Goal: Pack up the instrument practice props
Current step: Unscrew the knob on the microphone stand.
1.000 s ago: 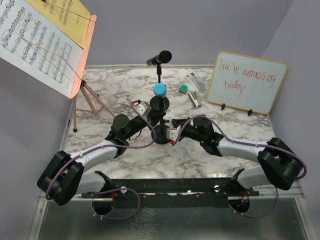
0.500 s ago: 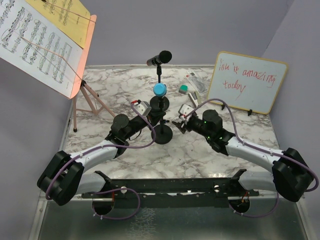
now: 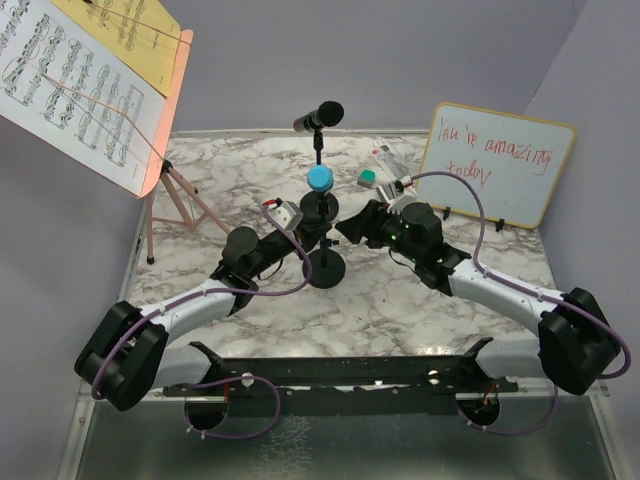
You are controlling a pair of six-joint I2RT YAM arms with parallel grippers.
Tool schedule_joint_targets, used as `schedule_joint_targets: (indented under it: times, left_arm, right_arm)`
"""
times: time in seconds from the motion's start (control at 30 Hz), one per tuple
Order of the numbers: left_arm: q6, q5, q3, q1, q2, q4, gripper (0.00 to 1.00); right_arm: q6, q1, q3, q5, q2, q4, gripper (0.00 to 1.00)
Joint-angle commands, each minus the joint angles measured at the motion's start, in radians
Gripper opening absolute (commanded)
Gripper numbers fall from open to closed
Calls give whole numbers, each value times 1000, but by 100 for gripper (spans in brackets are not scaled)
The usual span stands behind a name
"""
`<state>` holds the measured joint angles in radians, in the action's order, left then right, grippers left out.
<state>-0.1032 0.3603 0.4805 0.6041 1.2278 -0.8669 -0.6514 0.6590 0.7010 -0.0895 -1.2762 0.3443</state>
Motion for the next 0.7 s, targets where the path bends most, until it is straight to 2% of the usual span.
schedule_joint_targets:
  times: [0.0, 0.23, 0.67]
  left_arm:
    - [17, 37, 3, -3, 12, 86, 0]
    - [14, 36, 3, -3, 9, 86, 0]
    - [10, 28, -2, -3, 0, 86, 0]
  right_arm:
    - [-372, -2, 31, 49, -55, -131, 69]
    - [-488, -2, 20, -66, -131, -91, 63]
    - [-623, -2, -82, -122, -148, 81, 46]
